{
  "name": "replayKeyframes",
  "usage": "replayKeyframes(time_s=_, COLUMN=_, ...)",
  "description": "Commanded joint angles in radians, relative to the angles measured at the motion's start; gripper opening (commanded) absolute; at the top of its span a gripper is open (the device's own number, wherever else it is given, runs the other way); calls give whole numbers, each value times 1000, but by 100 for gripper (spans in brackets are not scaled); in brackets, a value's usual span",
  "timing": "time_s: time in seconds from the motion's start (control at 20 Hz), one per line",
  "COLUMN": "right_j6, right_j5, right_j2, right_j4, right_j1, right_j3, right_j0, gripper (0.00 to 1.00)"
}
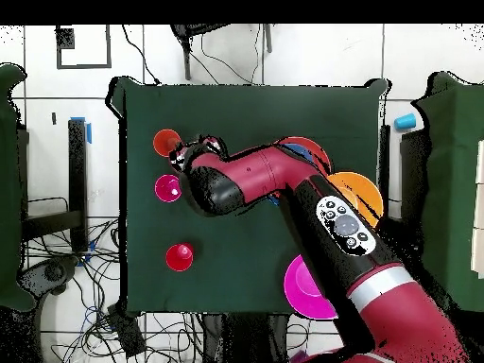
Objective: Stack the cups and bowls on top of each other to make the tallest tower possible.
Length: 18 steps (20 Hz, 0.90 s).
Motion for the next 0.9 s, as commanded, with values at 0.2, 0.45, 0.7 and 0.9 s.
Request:
replayKeyframes(time_s=0.2, right_j6=107, right_j5=-36, right_j2=-75, right_j4=3, right_j1=12, right_j3=12, right_j0=31, gripper=100)
replayKeyframes(time_s=0.45, right_j6=110, right_j5=-43, right_j2=-81, right_j4=4, right_j1=15, right_j3=11, right_j0=39, gripper=100)
replayKeyframes(time_s=0.7, right_j6=108, right_j5=-54, right_j2=-92, right_j4=-3, right_j1=29, right_j3=5, right_j0=45, gripper=100)
replayKeyframes(time_s=0.9, right_j6=102, right_j5=-64, right_j2=-102, right_j4=-13, right_j1=59, right_j3=-3, right_j0=51, gripper=100)
